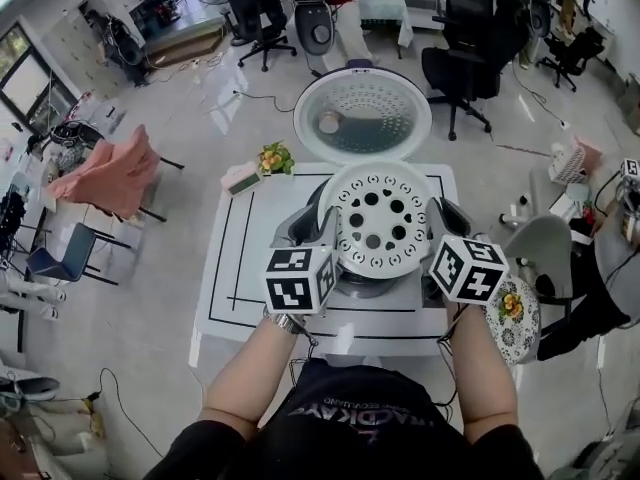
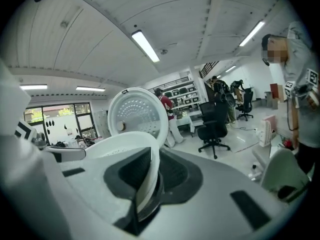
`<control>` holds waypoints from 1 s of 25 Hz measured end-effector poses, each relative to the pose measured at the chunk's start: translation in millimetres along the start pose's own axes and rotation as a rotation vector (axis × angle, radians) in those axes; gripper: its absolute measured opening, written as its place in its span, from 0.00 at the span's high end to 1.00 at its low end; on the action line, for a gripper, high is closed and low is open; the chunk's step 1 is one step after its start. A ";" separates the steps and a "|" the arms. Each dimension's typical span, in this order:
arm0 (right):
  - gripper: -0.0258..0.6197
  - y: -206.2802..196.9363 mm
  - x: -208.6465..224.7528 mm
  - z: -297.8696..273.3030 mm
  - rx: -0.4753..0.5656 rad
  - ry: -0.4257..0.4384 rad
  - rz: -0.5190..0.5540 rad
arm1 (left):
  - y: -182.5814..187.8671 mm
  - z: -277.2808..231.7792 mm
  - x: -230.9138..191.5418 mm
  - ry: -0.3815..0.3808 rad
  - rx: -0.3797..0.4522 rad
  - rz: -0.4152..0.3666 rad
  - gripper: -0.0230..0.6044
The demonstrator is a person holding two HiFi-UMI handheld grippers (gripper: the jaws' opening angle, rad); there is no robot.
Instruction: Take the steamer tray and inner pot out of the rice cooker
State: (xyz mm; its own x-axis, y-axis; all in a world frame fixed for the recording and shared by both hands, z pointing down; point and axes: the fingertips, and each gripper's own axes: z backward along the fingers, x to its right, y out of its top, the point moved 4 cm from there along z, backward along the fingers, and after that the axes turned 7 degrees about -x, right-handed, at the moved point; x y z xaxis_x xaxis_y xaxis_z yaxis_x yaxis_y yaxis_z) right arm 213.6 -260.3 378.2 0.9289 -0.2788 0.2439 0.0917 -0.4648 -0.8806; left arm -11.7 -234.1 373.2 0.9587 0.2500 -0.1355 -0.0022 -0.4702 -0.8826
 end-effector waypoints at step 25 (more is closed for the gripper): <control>0.88 10.2 -181.7 -47.1 0.003 0.410 0.163 | -20.0 135.5 -122.5 0.409 0.145 0.148 0.81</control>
State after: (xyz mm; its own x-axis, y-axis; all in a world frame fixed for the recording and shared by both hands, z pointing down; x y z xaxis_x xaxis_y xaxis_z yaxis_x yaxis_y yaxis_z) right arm 28.9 -254.0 344.0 0.7124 -0.6587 0.2421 -0.0427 -0.3851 -0.9219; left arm -167.6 -140.6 346.4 0.9786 -0.1792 -0.1015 -0.1590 -0.3447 -0.9251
